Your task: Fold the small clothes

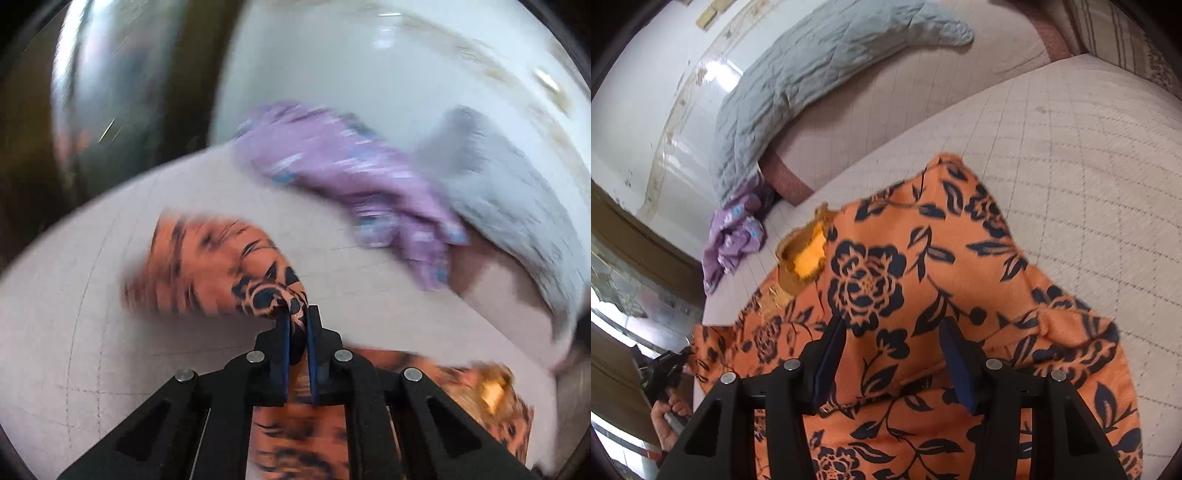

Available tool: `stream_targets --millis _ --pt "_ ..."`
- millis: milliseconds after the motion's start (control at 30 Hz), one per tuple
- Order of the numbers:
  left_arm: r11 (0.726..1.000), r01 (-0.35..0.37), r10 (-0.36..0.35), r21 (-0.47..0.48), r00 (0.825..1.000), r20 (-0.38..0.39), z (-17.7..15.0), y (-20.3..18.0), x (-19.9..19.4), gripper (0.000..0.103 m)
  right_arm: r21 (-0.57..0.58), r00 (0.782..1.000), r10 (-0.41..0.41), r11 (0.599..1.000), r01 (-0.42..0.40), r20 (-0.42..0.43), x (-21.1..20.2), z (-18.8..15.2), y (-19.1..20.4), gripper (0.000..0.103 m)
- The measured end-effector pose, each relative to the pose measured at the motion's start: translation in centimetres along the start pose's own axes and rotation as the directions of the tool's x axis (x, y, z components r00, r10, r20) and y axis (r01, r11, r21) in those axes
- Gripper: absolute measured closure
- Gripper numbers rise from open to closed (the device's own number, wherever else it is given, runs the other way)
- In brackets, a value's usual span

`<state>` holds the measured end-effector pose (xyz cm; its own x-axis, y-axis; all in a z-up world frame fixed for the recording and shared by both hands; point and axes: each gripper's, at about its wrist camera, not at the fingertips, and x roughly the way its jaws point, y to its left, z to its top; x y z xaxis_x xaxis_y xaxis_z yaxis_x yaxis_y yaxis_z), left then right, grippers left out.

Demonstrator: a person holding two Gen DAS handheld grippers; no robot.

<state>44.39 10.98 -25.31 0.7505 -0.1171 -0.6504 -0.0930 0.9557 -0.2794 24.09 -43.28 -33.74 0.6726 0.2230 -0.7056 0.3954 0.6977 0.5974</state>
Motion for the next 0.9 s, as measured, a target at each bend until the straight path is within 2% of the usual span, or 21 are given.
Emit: stream_targets --millis 67,133,167,233,300,367,400,433,467,500,533,567,600,633,667,700,733,800,900 --pt "0.991 0.051 -0.055 0.126 0.998 0.032 -0.8 -4.9 -2.5 0.095 0.020 0.999 0.012 1.000 -0.012 0.030 -1.0 0.5 -0.4 0.046" --pt "0.957 0.119 -0.133 0.264 0.990 0.037 -2.8 -10.3 -4.5 0.095 0.053 0.998 0.025 0.998 -0.029 0.064 -2.1 1.1 -1.0 0.046" --pt "0.926 0.158 -0.176 0.343 0.984 0.023 -4.5 -13.3 -5.4 0.095 0.068 0.997 0.030 0.997 -0.036 0.078 -2.6 1.3 -1.3 0.046" --pt "0.868 0.226 -0.238 0.443 0.971 -0.029 -7.6 -17.8 -6.4 0.095 0.104 0.993 0.043 0.993 -0.054 0.108 -3.7 1.9 -2.1 0.046" --pt "0.791 0.310 -0.286 0.528 0.950 -0.130 -11.9 -22.1 -6.8 0.095 0.132 0.989 0.046 0.989 -0.065 0.142 -4.9 2.5 -2.9 0.046" --pt "0.721 0.350 -0.268 0.598 0.937 -0.226 -16.0 -25.1 -6.8 0.091 0.155 0.983 0.043 0.985 -0.071 0.176 -6.1 3.0 -3.7 0.045" --pt "0.673 0.350 -0.223 0.651 0.936 -0.272 -18.6 -26.7 -6.8 0.090 0.164 0.982 0.041 0.984 -0.072 0.186 -6.5 3.2 -4.0 0.045" --pt "0.657 0.342 -0.197 0.672 0.938 -0.285 -19.8 -26.9 -6.9 0.090 0.173 0.980 0.039 0.982 -0.074 0.193 -6.9 3.3 -4.4 0.044" --pt "0.657 0.338 -0.179 0.674 0.938 -0.296 -20.7 -26.7 -7.1 0.090 0.180 0.980 0.038 0.981 -0.074 0.193 -7.1 3.5 -4.6 0.041" --pt "0.668 0.348 -0.183 0.658 0.934 -0.308 -20.7 -26.3 -7.4 0.090 0.185 0.981 0.038 0.980 -0.074 0.189 -7.2 3.5 -4.8 0.040" --pt "0.686 0.364 -0.196 0.630 0.926 -0.321 -20.2 -25.4 -7.8 0.090 0.189 0.982 0.040 0.979 -0.075 0.182 -7.2 3.7 -5.0 0.038" --pt "0.715 0.361 -0.213 0.598 0.928 -0.306 -18.9 -24.1 -8.5 0.090 0.191 0.984 0.046 0.978 -0.079 0.171 -7.2 3.7 -5.0 0.038" --pt "0.742 0.346 -0.220 0.575 0.935 -0.279 -17.9 -23.1 -8.9 0.082 0.189 0.985 0.053 0.978 -0.084 0.164 -7.1 3.7 -4.9 0.038" --pt "0.786 0.310 -0.218 0.535 0.949 -0.228 -16.3 -21.2 -9.3 0.073 0.184 0.986 0.059 0.979 -0.088 0.157 -7.1 3.5 -4.7 0.038" --pt "0.840 0.252 -0.197 0.481 0.967 -0.163 -14.6 -18.9 -9.7 0.054 0.174 0.987 0.066 0.980 -0.091 0.149 -6.9 3.4 -4.4 0.038" --pt "0.868 0.208 -0.171 0.451 0.978 -0.122 -13.5 -17.4 -9.9 0.049 0.158 0.988 0.073 0.983 -0.094 0.138 -6.6 3.3 -3.9 0.038" --pt "0.895 0.148 -0.124 0.421 0.989 -0.084 -12.5 -15.9 -9.7 0.048 0.142 0.989 0.078 0.985 -0.097 0.128 -6.3 3.1 -3.4 0.038" --pt "0.924 0.056 -0.027 0.379 0.996 -0.083 -10.9 -13.4 -8.0 0.048 0.092 0.991 0.094 0.990 -0.103 0.098 -5.5 2.6 -2.0 0.038" --pt "0.949 -0.008 0.057 0.316 0.988 -0.146 -10.3 -10.7 -4.5 0.048 0.011 0.993 0.117 0.993 -0.117 0.021 -3.6 1.5 0.6 0.038"
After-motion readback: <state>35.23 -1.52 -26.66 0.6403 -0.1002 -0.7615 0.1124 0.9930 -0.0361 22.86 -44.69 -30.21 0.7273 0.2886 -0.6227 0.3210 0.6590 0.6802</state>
